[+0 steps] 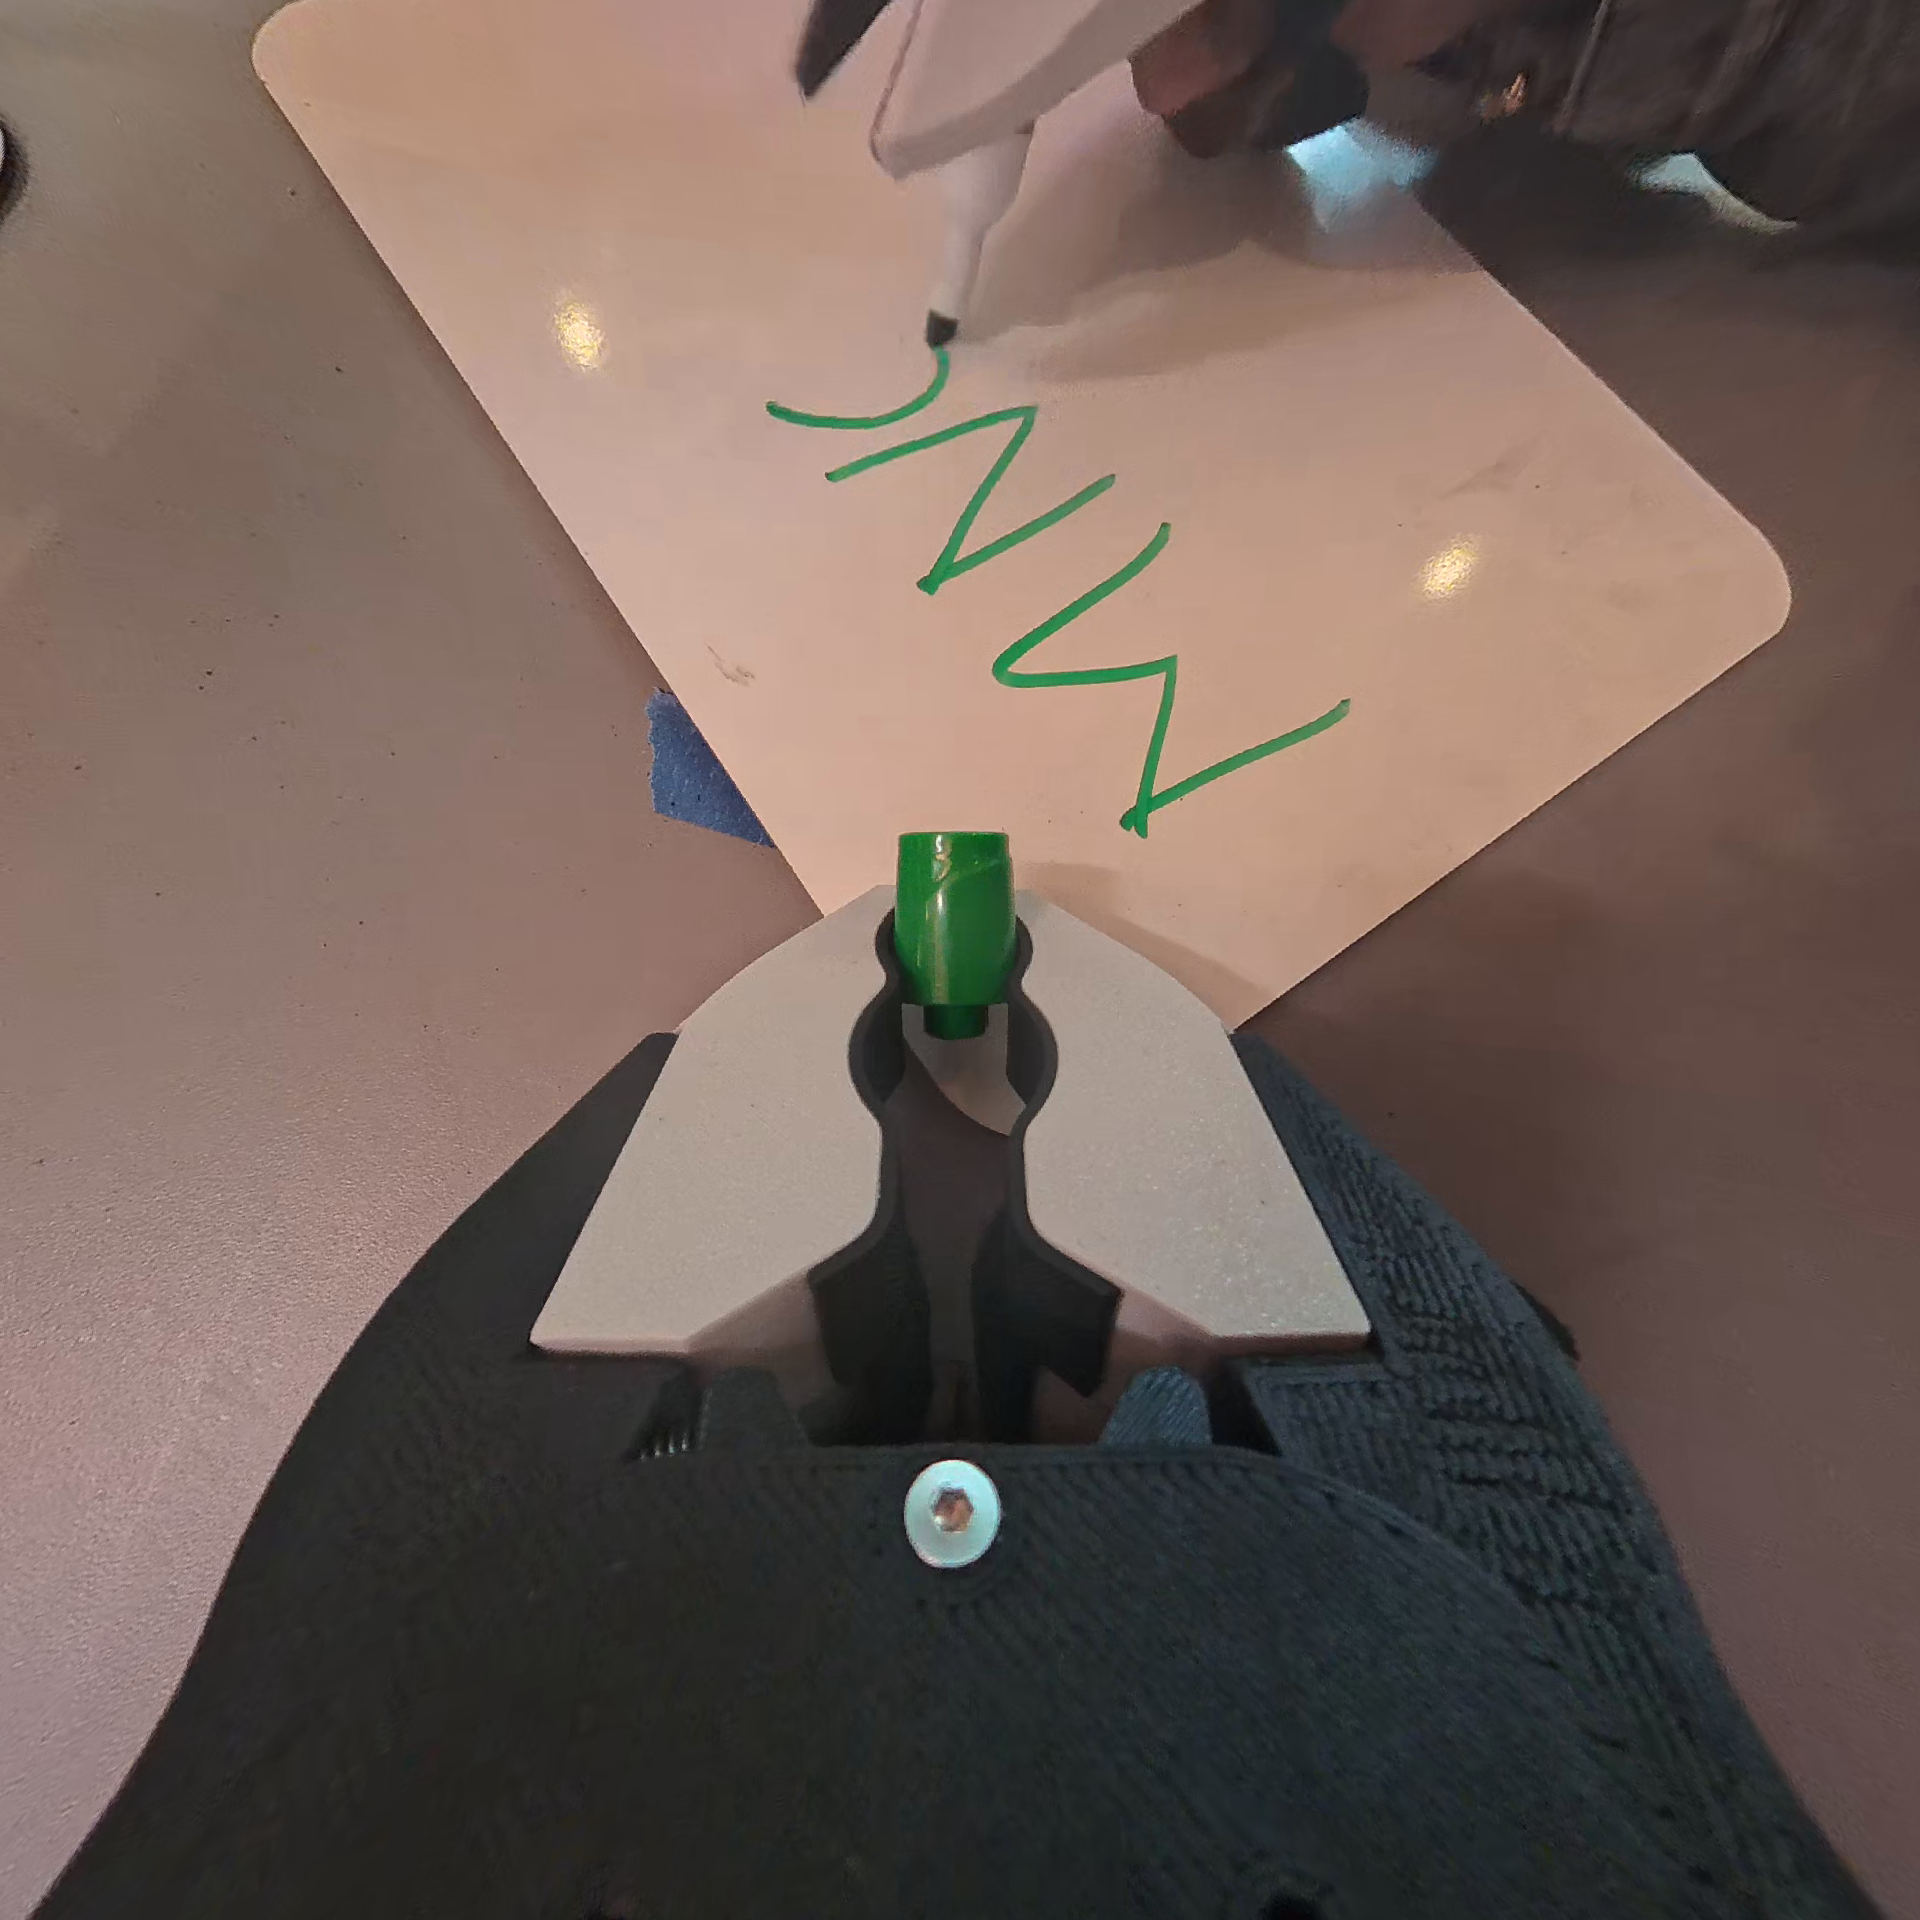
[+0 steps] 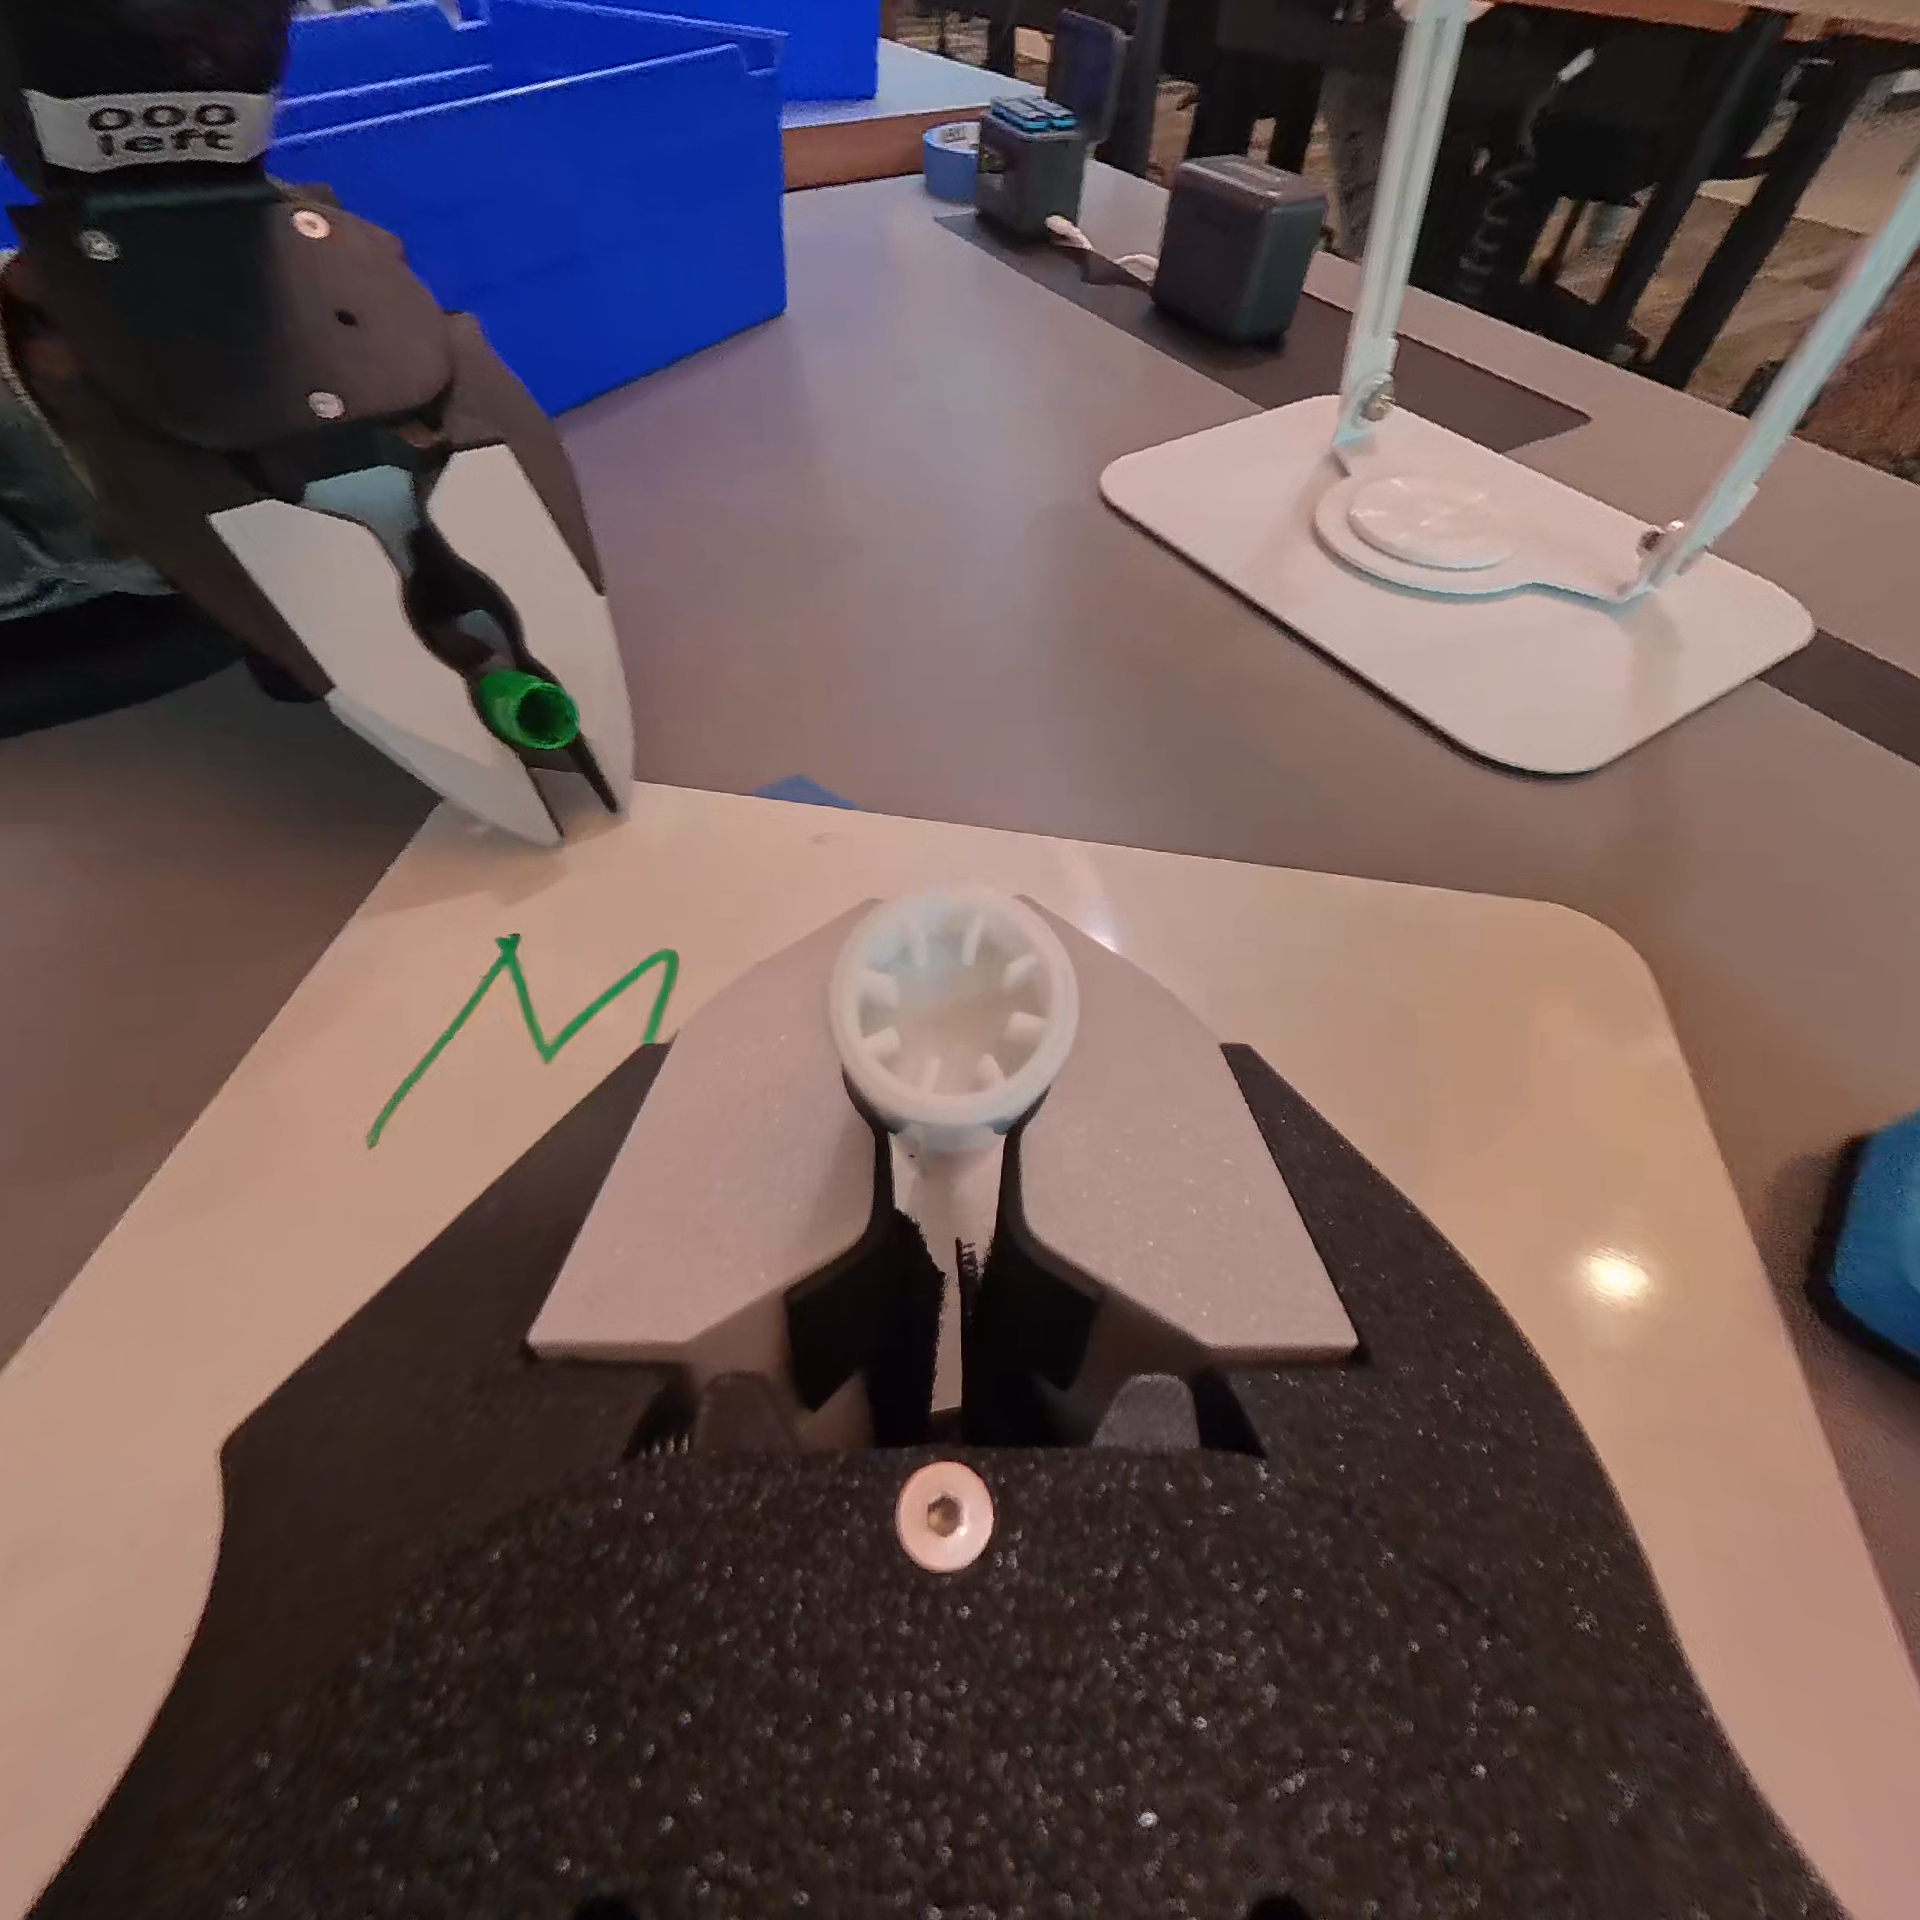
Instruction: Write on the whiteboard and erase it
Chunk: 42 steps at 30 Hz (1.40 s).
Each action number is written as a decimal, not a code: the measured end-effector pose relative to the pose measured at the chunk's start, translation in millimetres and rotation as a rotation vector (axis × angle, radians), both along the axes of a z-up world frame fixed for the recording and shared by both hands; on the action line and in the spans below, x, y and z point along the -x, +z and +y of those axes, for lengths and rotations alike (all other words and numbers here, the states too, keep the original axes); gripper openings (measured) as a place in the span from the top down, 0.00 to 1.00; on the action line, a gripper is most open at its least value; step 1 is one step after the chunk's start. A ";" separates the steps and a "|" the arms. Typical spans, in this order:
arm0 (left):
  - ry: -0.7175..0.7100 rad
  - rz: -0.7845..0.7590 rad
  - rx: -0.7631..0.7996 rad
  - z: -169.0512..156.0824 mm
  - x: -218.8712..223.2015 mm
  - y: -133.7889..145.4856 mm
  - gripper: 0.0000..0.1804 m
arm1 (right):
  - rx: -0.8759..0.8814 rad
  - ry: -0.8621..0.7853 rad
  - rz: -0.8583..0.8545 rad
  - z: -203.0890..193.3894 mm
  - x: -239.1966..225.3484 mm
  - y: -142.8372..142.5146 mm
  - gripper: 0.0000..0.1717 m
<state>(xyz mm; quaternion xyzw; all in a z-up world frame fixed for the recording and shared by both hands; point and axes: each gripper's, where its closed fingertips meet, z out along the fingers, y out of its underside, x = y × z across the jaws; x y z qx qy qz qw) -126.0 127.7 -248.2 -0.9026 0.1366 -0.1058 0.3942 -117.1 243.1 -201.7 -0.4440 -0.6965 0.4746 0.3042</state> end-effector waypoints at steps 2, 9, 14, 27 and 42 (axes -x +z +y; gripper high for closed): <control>0.000 -0.001 0.000 0.0 0.0 -0.1 0.92 | -0.013 -0.021 0.006 8.4 6.6 0.1 0.91; -0.001 -0.005 0.000 -0.1 -0.1 -0.1 0.92 | -0.043 0.048 0.023 -11.3 40.8 0.5 0.91; -0.002 -0.002 0.000 -0.2 -0.3 0.0 0.91 | -0.020 -0.001 0.052 4.6 44.3 5.5 0.91; -0.002 0.003 0.000 -0.1 -0.4 0.0 0.92 | -0.026 -0.082 0.032 34.2 4.6 2.6 0.91; -0.003 0.004 0.000 0.0 0.4 0.0 0.92 | 0.008 -0.007 0.054 16.7 37.9 7.2 0.91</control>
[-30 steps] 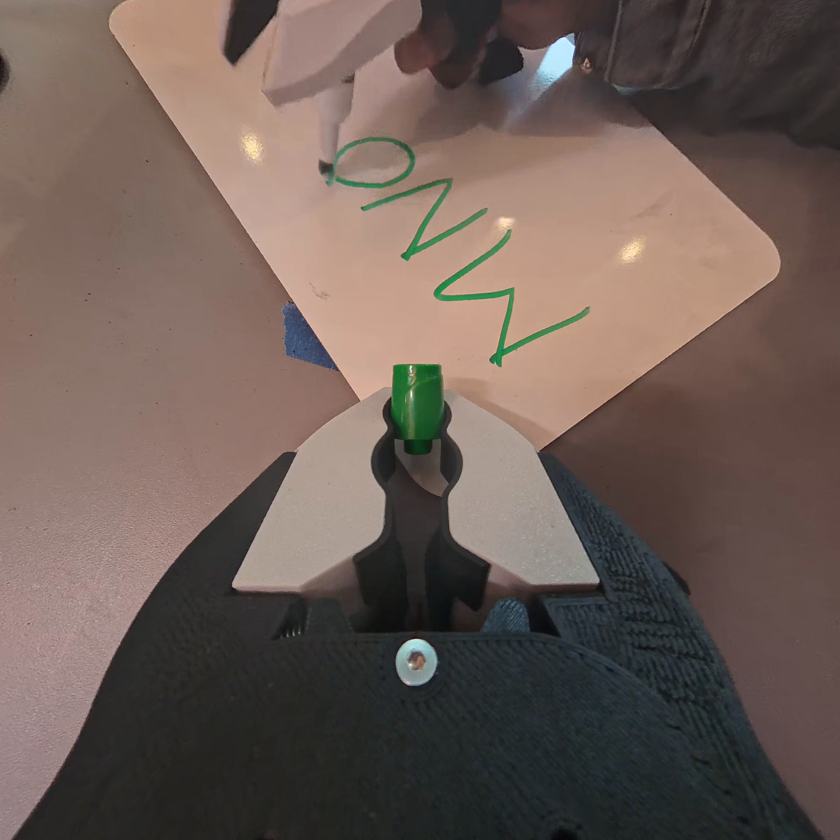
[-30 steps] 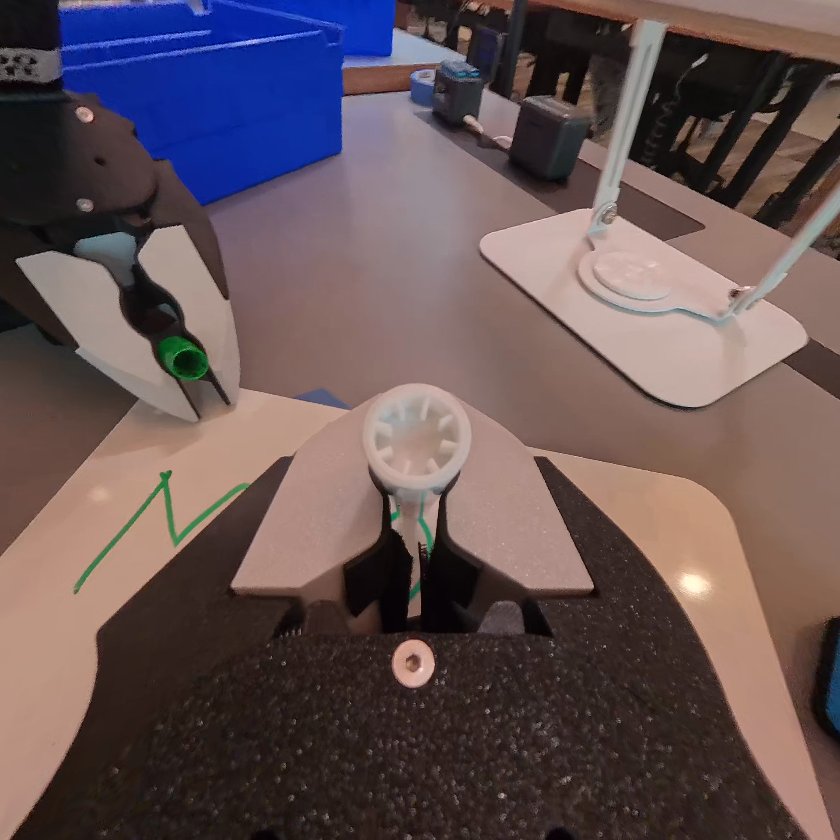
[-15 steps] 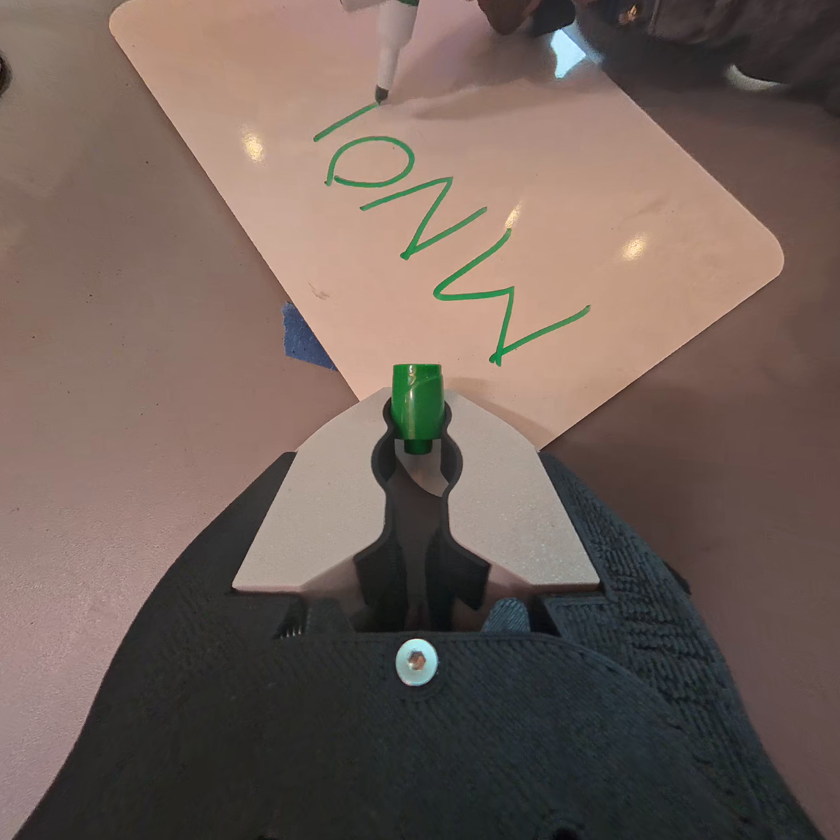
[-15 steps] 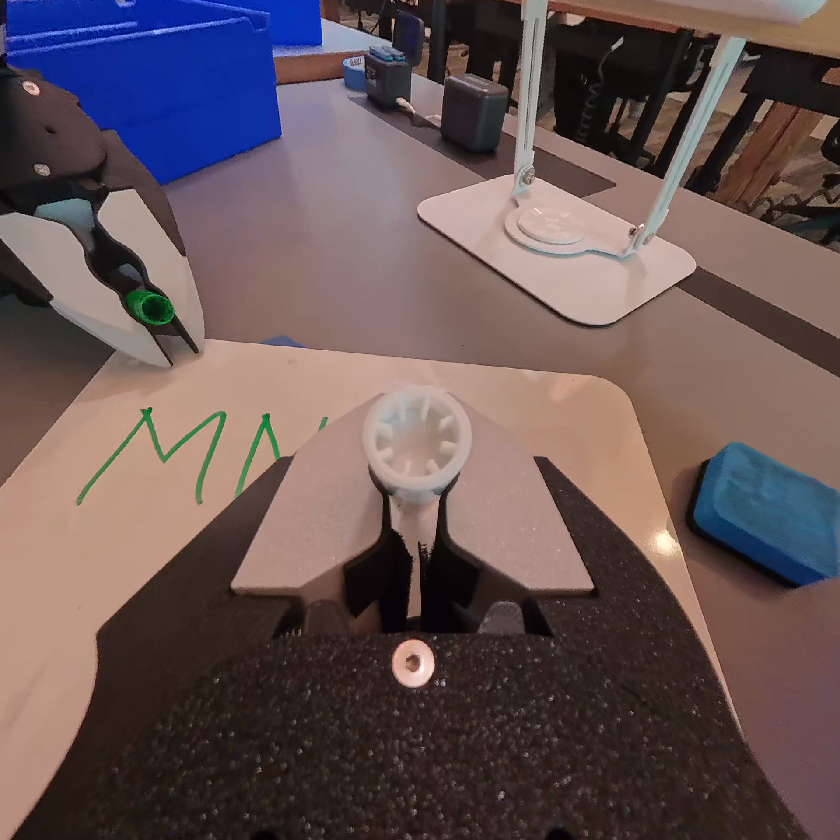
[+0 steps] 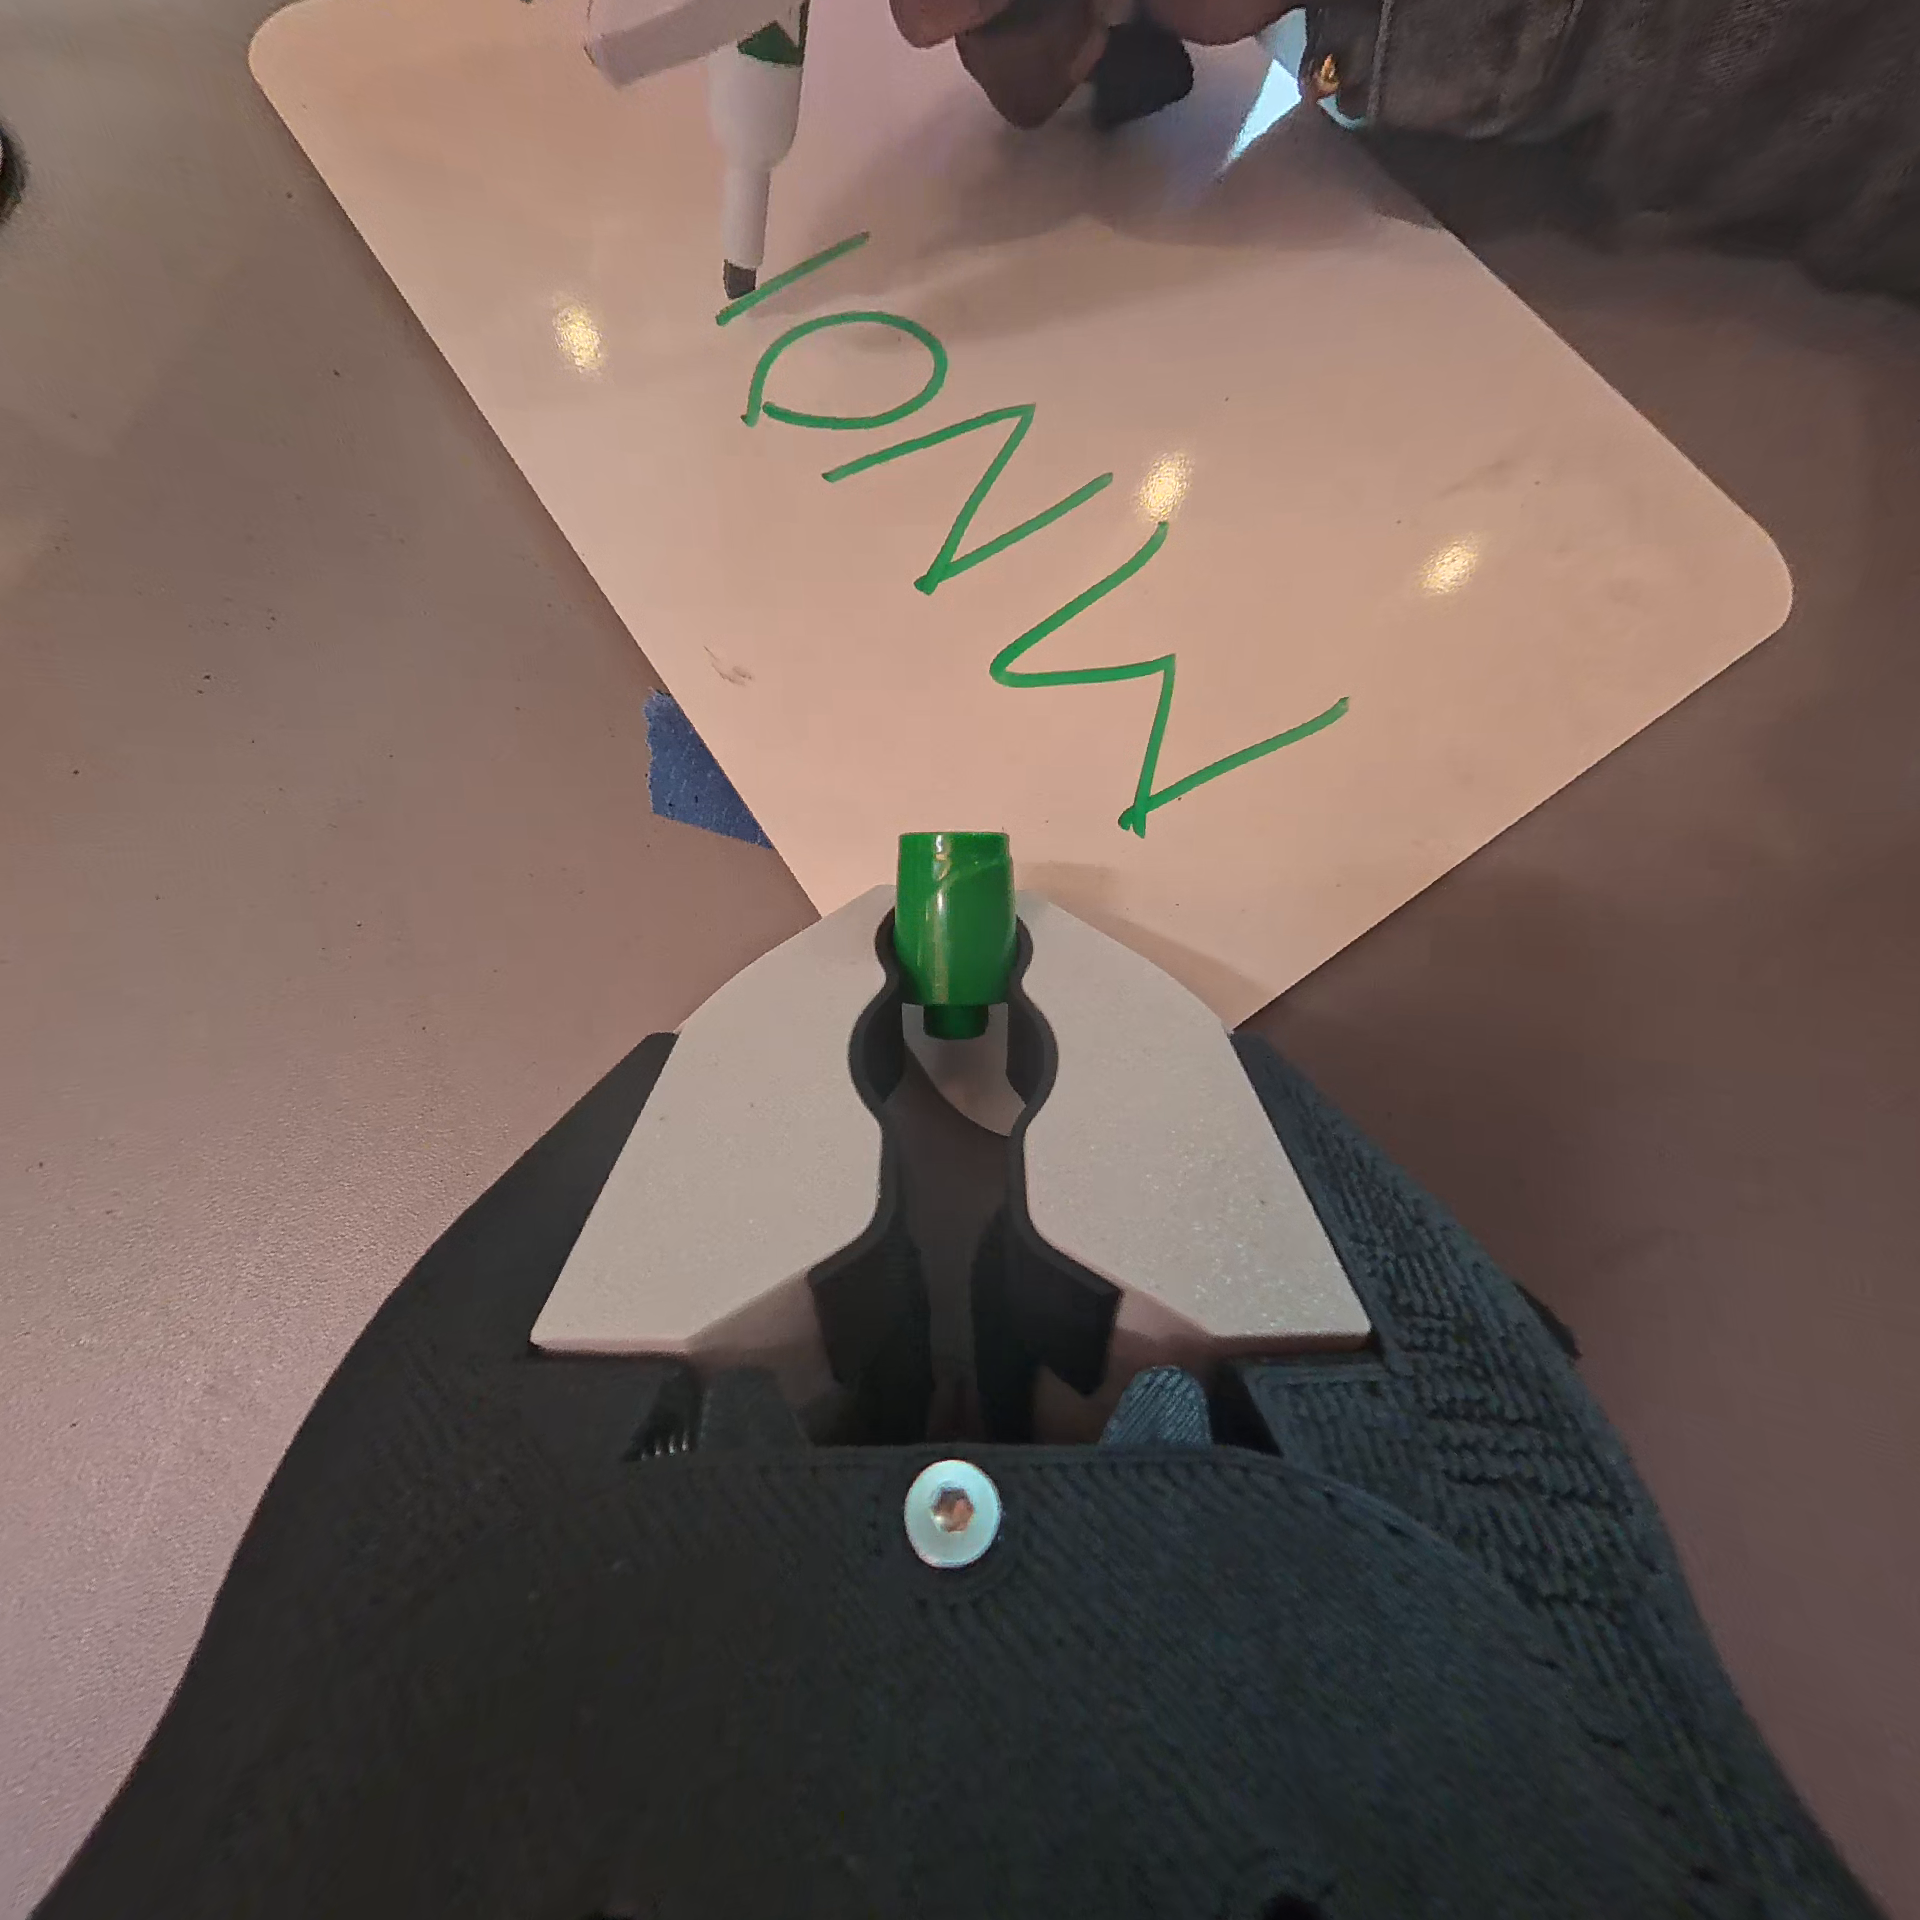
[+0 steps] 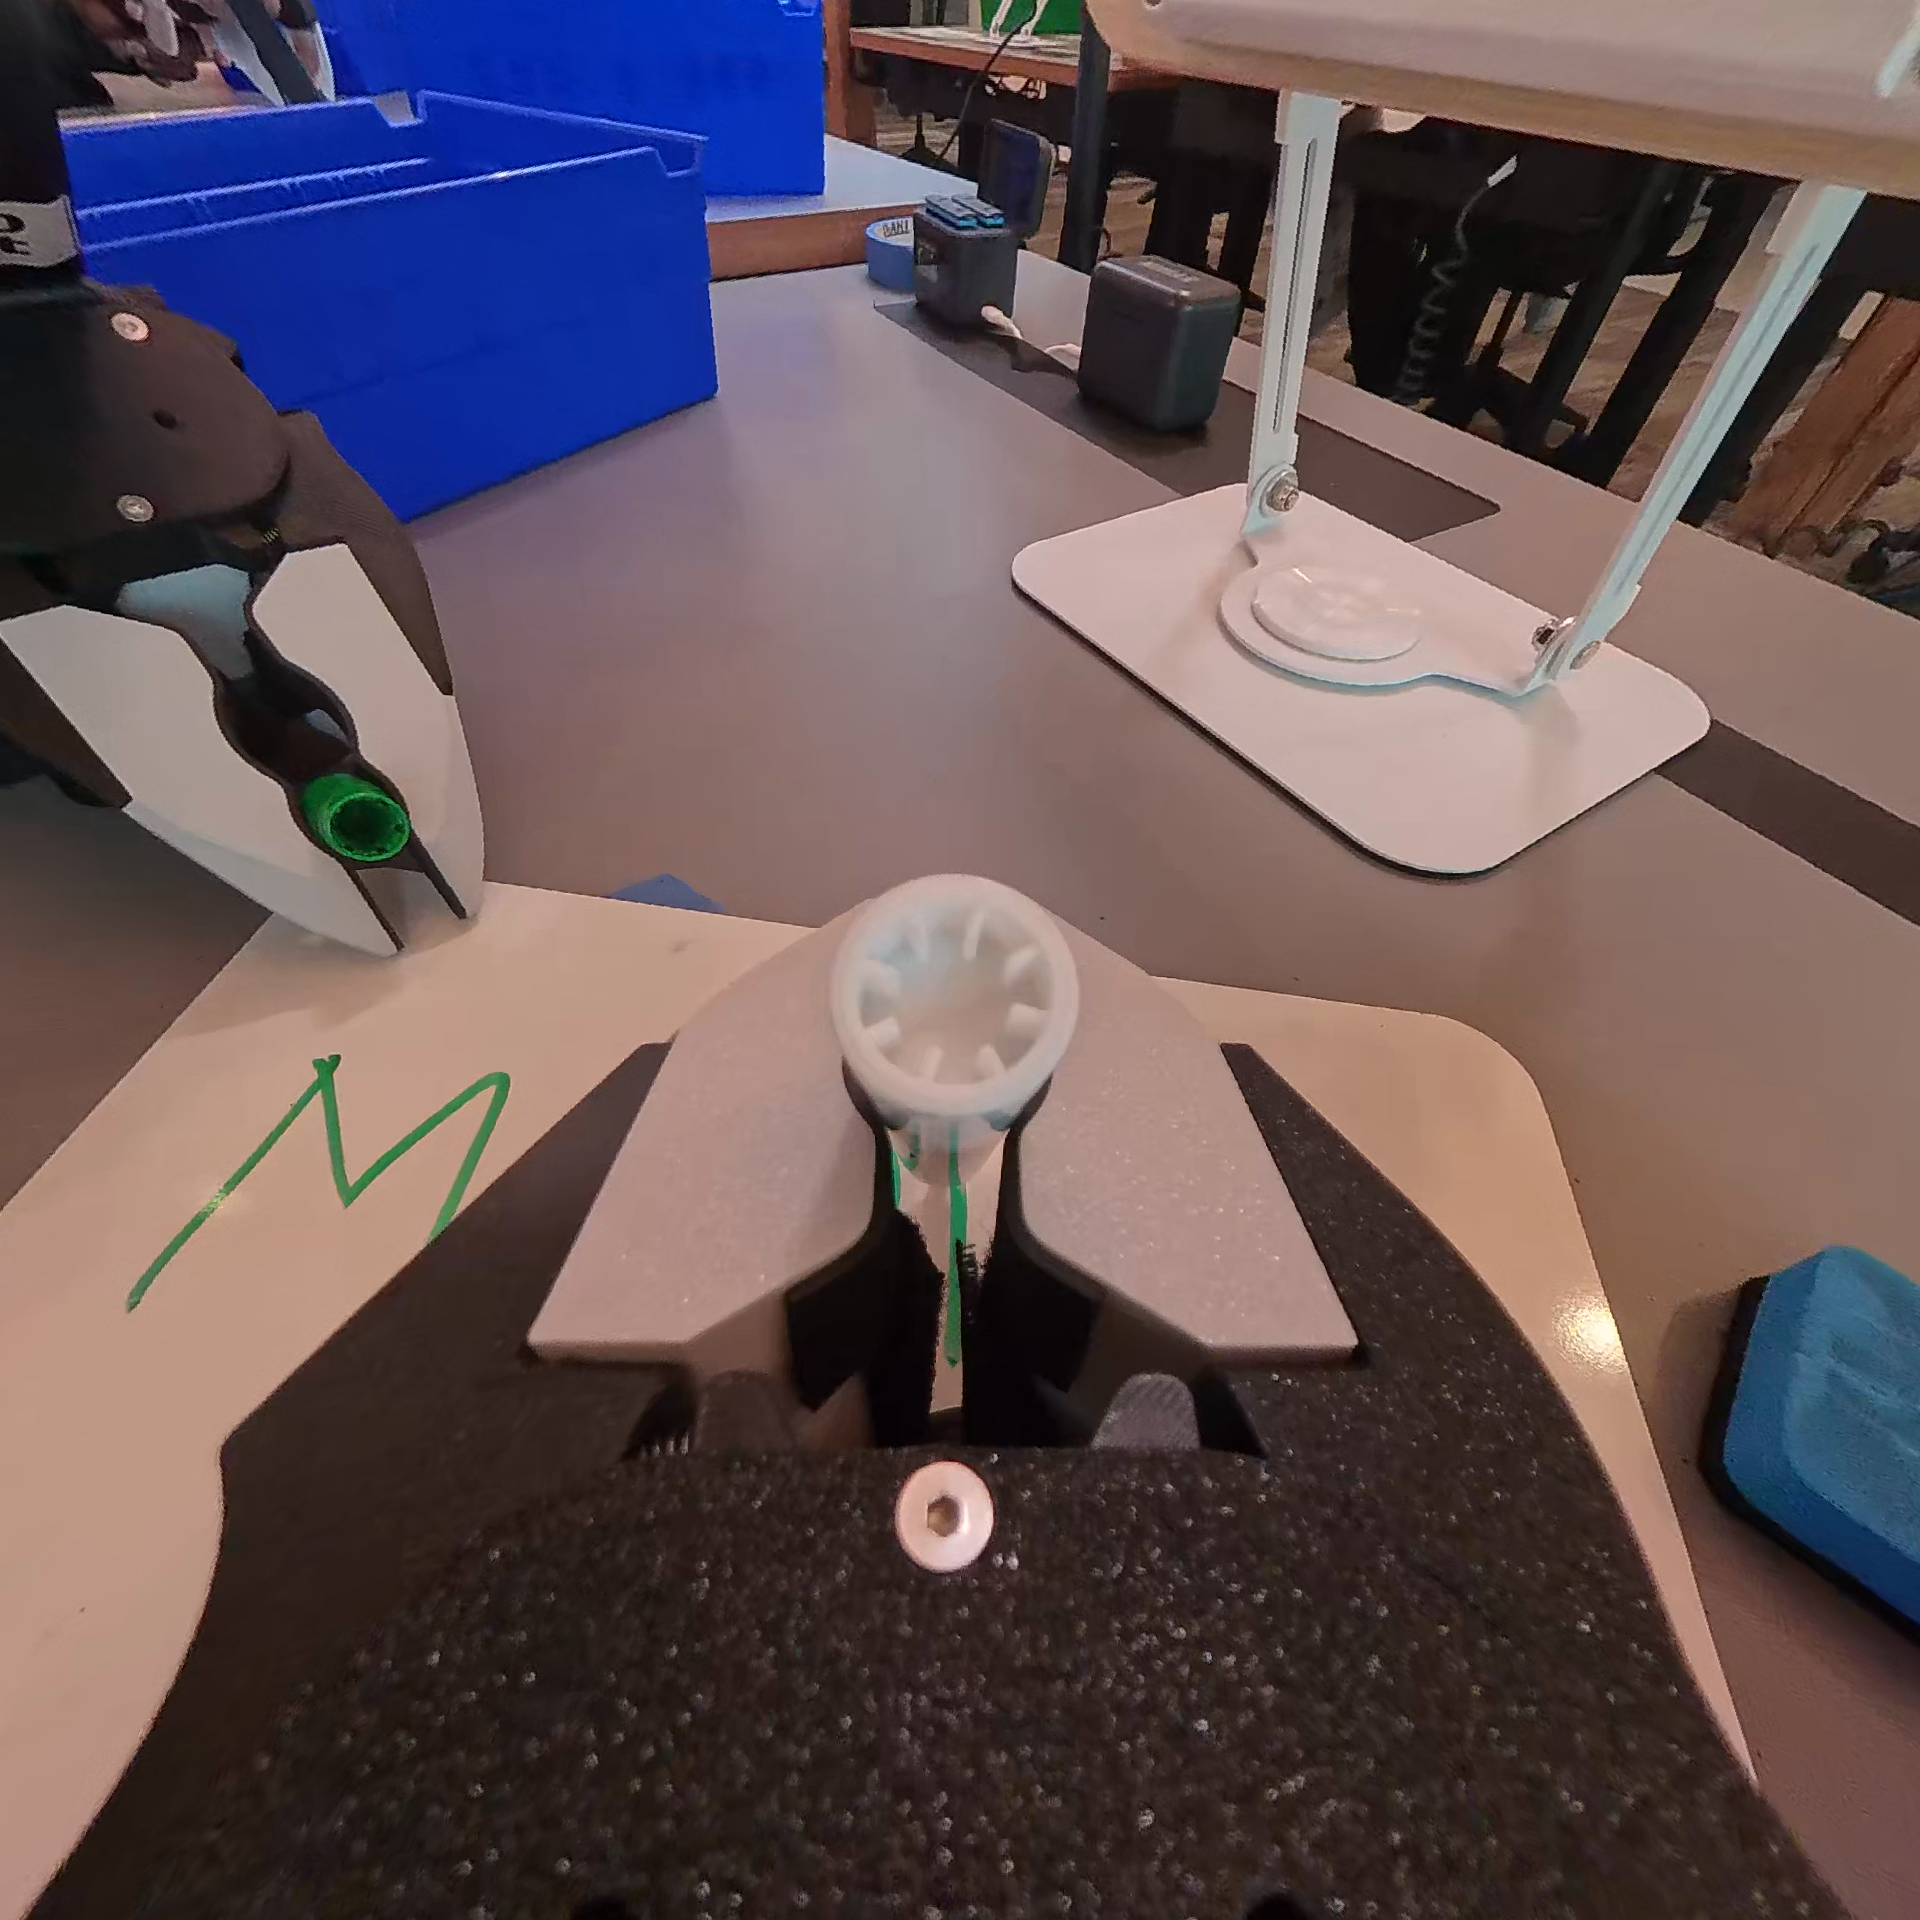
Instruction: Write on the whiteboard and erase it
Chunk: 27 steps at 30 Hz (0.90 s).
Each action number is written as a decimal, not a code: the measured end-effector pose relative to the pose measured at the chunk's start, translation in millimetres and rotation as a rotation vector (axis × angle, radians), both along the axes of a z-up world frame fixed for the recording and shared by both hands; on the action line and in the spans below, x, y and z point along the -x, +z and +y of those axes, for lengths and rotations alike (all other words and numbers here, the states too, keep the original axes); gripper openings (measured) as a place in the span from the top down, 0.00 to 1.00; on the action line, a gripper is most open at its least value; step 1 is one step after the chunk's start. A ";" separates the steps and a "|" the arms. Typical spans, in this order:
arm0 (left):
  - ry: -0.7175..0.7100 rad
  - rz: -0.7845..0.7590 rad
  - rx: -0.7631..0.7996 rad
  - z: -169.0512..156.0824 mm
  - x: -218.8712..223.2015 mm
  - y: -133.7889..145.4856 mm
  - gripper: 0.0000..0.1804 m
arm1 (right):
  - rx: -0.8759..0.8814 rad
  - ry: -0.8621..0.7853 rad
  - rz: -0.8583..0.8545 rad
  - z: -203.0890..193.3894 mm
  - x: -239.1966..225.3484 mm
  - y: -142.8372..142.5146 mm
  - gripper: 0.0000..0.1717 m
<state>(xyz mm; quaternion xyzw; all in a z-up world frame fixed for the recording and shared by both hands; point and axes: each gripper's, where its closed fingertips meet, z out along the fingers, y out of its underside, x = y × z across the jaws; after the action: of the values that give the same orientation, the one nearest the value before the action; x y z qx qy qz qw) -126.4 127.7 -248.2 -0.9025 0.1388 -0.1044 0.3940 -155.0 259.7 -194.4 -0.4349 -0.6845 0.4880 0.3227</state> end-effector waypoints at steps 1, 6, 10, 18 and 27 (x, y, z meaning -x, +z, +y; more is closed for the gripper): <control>0.000 0.000 0.000 0.0 0.1 0.0 0.92 | -0.007 0.001 -0.004 -0.6 0.2 -1.0 0.91; 0.000 0.001 0.000 0.0 0.5 0.0 0.92 | -0.014 0.010 -0.007 -2.0 0.1 -1.7 0.91; 0.000 0.003 0.000 0.0 0.9 -0.1 0.92 | -0.015 0.025 -0.017 -4.2 0.9 -3.0 0.91; -0.001 0.003 0.000 0.0 1.6 -0.2 0.92 | -0.027 0.020 -0.042 -2.8 11.0 -6.9 0.91; -0.002 0.012 0.000 0.0 2.2 -0.4 0.92 | -0.025 -0.069 -0.047 22.1 1.9 -7.5 0.91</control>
<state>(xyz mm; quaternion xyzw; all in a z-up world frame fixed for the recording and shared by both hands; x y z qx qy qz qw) -128.6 127.7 -248.6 -0.9030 0.1419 -0.0994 0.3932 -156.8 281.8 -202.0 -0.4657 -0.6827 0.4573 0.3286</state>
